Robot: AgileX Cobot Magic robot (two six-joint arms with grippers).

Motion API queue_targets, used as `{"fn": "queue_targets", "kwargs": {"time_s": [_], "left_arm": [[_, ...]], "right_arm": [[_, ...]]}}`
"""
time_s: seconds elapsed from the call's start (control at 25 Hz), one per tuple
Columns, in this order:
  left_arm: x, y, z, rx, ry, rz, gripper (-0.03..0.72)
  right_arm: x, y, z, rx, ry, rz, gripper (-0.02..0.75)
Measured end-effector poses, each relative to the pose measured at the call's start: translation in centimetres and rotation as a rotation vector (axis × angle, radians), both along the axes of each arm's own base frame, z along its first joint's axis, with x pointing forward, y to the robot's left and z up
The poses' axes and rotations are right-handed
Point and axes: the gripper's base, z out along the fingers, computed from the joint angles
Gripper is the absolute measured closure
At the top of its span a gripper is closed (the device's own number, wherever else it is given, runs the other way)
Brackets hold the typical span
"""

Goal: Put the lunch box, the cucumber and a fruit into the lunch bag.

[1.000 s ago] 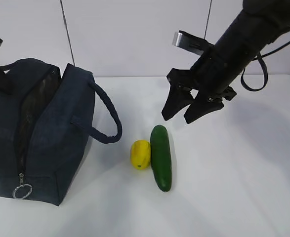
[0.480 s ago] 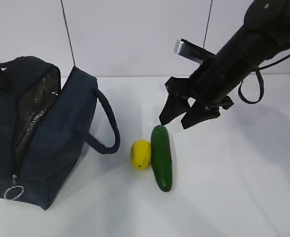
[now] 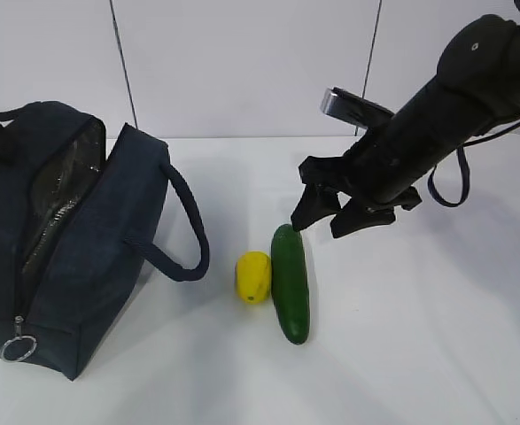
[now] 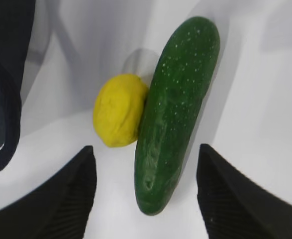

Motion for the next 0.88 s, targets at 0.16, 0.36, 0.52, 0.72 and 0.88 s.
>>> {"fn": "queue_targets", "kwargs": {"time_s": [0.16, 0.36, 0.52, 0.72, 0.88], "left_arm": [[0.0, 0.0, 0.0, 0.002, 0.000, 0.000, 0.688], [0.0, 0.0, 0.0, 0.002, 0.000, 0.000, 0.688], [0.0, 0.0, 0.0, 0.002, 0.000, 0.000, 0.688], [0.0, 0.0, 0.0, 0.004, 0.000, -0.001, 0.688], [0.0, 0.0, 0.0, 0.004, 0.000, -0.001, 0.688]], "right_arm": [[0.3, 0.0, 0.1, 0.003, -0.025, -0.021, 0.277], [0.6, 0.3, -0.8, 0.038, 0.006, -0.050, 0.277], [0.9, 0.5, -2.3, 0.045, 0.035, -0.047, 0.277], [1.1, 0.7, -3.8, 0.048, 0.063, -0.051, 0.277], [1.3, 0.8, -4.1, 0.059, 0.049, -0.046, 0.277]]}}
